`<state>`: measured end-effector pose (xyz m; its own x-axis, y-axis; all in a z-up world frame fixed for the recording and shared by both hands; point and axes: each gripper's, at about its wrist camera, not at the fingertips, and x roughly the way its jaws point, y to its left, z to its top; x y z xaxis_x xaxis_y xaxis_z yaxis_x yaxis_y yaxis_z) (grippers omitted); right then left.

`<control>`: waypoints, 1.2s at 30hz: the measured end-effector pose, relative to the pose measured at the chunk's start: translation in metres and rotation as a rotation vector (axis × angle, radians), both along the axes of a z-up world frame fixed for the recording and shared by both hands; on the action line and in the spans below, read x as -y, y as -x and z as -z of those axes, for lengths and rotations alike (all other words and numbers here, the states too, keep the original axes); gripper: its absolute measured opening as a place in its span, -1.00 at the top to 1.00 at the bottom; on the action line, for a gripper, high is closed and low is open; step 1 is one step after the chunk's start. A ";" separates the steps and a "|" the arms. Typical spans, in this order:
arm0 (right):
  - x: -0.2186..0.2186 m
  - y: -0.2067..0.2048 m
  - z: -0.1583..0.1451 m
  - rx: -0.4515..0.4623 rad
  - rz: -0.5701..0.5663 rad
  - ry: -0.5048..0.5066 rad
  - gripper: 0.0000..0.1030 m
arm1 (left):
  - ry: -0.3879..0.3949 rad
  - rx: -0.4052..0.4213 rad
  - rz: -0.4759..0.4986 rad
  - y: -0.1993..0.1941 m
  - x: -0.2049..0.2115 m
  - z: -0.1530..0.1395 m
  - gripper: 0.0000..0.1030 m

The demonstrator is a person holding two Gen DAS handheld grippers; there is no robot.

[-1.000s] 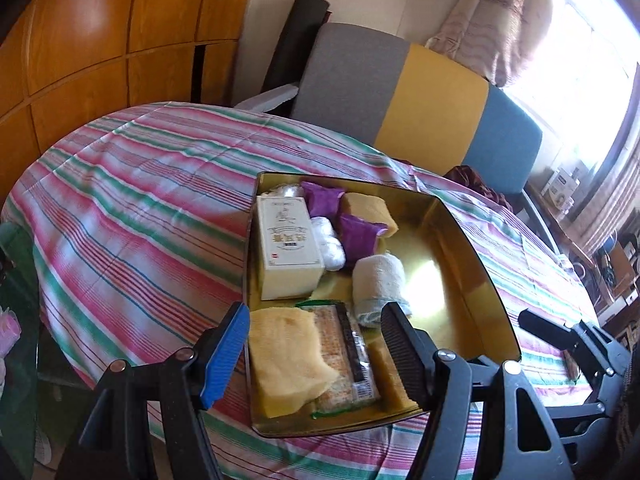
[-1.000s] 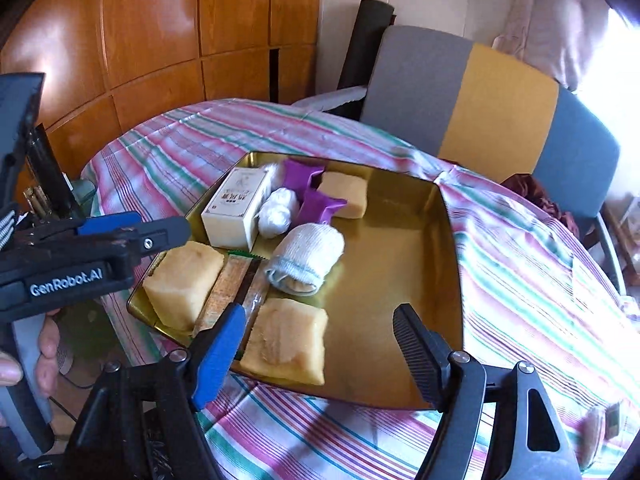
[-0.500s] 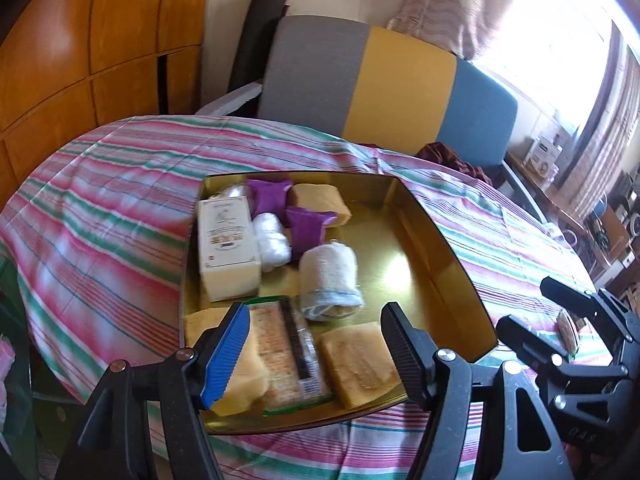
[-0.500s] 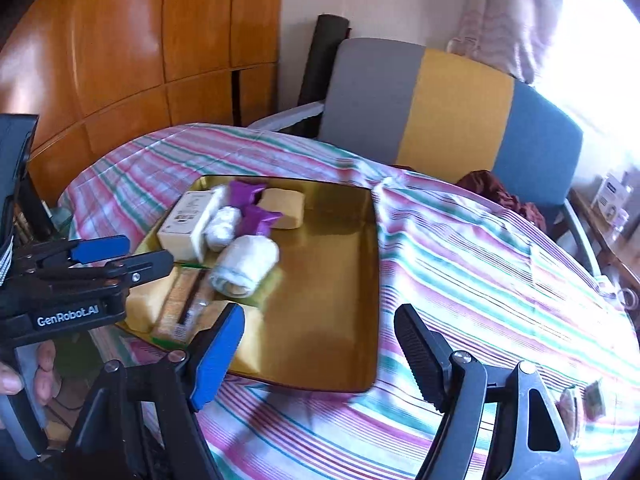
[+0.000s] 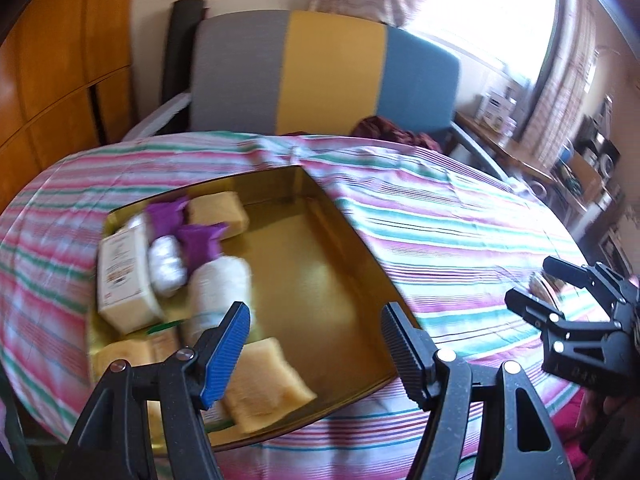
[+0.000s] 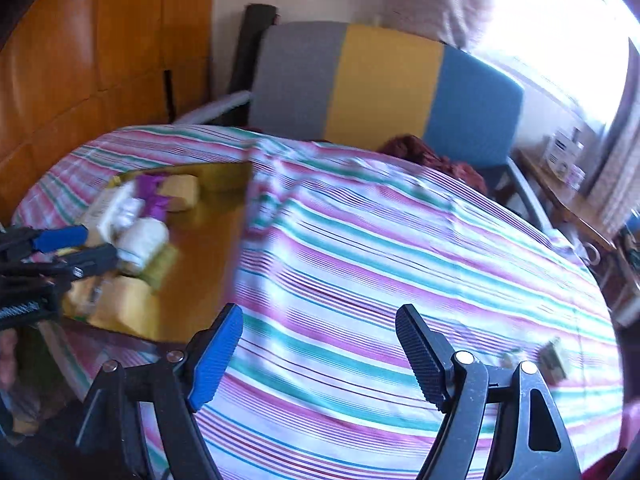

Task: Organize objects
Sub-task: 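Move both tools back toward the cracker packet and green box on the cloth, then grasp the cracker packet with green ends with the left tool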

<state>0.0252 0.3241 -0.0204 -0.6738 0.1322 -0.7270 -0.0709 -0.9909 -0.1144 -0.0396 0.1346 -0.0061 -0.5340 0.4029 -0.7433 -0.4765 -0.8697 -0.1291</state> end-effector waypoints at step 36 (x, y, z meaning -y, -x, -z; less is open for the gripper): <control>-0.302 -0.167 0.020 -0.301 0.967 0.492 -0.63 | -0.018 0.512 0.472 -0.056 -0.383 0.081 -0.37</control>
